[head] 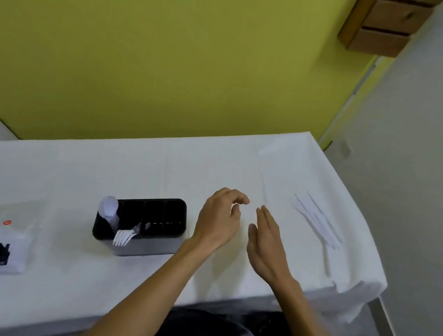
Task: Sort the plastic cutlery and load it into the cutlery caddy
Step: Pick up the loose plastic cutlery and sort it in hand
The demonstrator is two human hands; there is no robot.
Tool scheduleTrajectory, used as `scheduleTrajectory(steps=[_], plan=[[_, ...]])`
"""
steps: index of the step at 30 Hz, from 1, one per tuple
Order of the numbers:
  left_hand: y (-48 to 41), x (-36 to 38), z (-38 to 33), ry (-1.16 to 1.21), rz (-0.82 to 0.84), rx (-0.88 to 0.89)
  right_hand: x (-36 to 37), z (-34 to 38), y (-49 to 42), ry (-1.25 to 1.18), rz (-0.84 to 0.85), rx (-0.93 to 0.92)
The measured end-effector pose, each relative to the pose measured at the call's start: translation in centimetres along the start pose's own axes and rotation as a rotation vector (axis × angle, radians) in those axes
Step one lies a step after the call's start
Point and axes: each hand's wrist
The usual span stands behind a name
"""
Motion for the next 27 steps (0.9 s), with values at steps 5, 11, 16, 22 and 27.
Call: scheduleTrajectory(steps=[5, 11, 16, 22, 27], plan=[[-0.3, 6.3, 0.7, 0.04, 0.236, -0.116, -2.3, -7.0, 1.1, 0.065, -0.061, 0.301], [-0.8, 11.6, 1.2, 0.035, 0.433, -0.274, -3.8, -12.8, 2.3, 0.259, -0.165, 0.581], [-1.2, 13.7, 1.2, 0.044, 0.457, -0.336, -3.9, -14.2, 2.8, 0.28, -0.126, 0.635], [-1.6, 15.2, 0.8, 0.211, 0.393, -0.561, -4.5, -13.0, 2.9, 0.048, -0.069, 0.606], [-2.1, 16.0, 0.2, 0.362, 0.373, -0.736, -4.6, -10.6, 3.1, -0.238, 0.018, 0.58]])
Point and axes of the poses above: each hand's wrist, its own y-axis away from the middle knuckle, its own x-axis out of the palm, z = x × y, and after that the axes turned 12 degrees about y, right-handed
